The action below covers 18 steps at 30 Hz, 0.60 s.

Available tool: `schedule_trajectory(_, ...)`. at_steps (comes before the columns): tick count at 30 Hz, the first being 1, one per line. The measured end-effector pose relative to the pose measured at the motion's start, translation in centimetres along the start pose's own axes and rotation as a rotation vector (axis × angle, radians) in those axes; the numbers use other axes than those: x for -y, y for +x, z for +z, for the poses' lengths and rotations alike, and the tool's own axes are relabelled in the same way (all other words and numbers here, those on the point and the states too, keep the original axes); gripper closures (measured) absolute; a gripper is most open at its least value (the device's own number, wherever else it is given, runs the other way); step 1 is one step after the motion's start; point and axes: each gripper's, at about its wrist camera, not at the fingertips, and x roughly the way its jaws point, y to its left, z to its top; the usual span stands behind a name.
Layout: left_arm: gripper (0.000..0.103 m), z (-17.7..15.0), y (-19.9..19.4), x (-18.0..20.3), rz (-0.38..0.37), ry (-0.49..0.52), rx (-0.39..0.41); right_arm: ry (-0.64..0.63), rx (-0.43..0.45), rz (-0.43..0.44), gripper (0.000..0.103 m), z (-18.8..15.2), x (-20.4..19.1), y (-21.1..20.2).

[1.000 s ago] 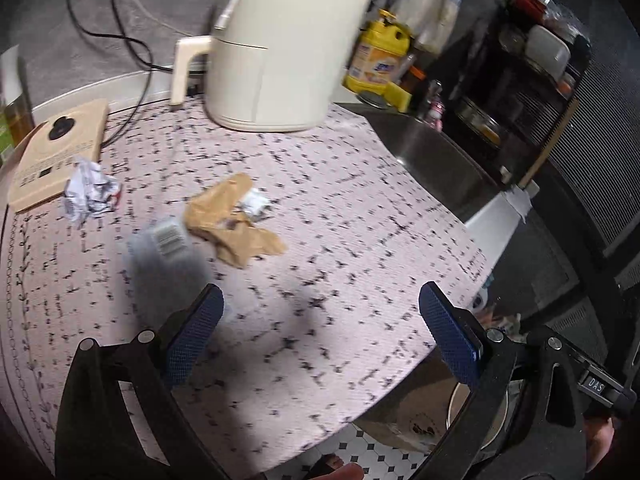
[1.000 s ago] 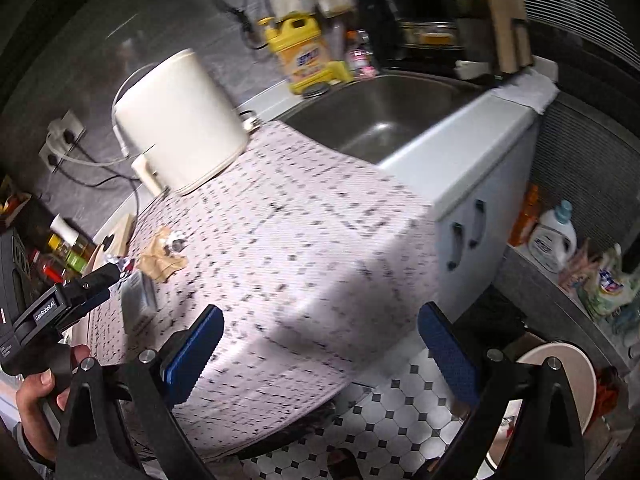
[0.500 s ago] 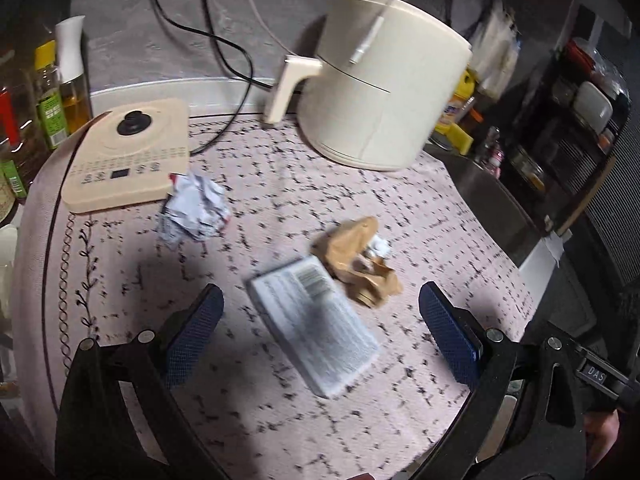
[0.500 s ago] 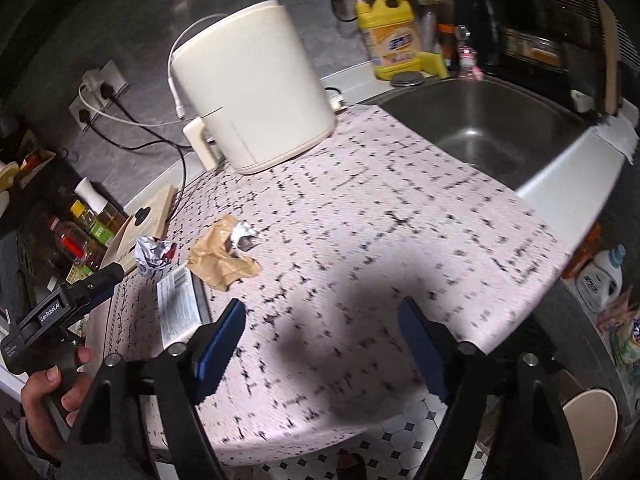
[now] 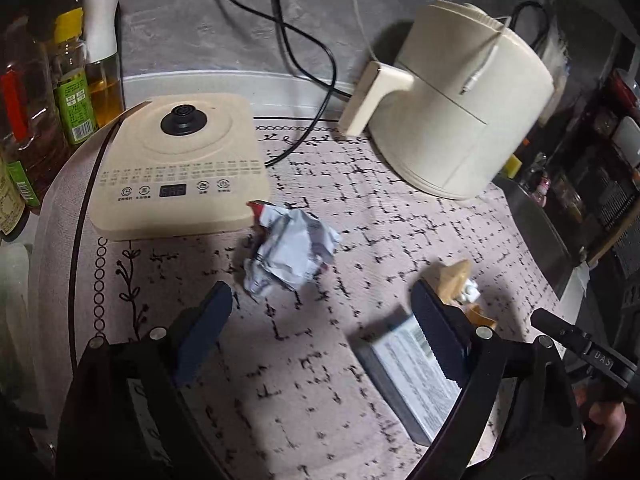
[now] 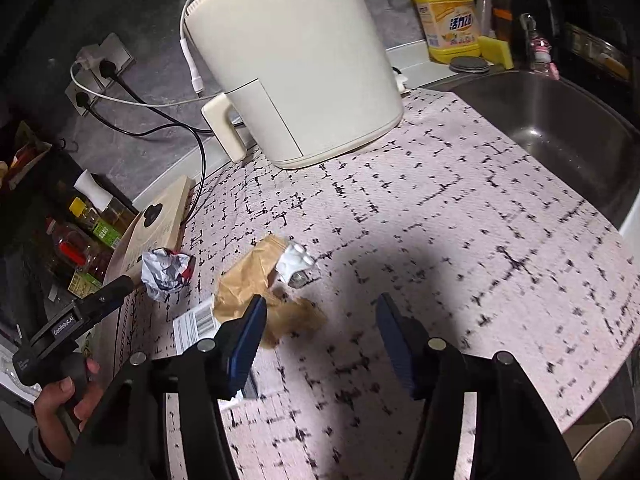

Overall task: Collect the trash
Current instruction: 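Grasp the crumpled white paper with the left tool while the right tool grasps the white plastic piece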

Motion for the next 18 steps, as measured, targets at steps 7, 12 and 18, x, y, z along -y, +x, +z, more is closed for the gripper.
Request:
schedule_trajectory(7, 0.017, 0.9, 2.7, -1.5, 0.014, -0.008, -0.035, 0.002, -0.058, 0.008, 0.053, 1.0, -1.1, 4.5)
schedule_trajectory(12, 0.022, 1.1, 4.3, -1.8, 0.007, -0.010, -0.058, 0.015, -0.085, -0.002, 0.061, 1.7, -1.2, 6.9)
schedule_trajectory(18, 0.039, 1.4, 5.6, -2.2, -0.001, -0.029, -0.078, -0.005, -0.105, -0.011, 0.064, 2.3, -1.7, 8.6)
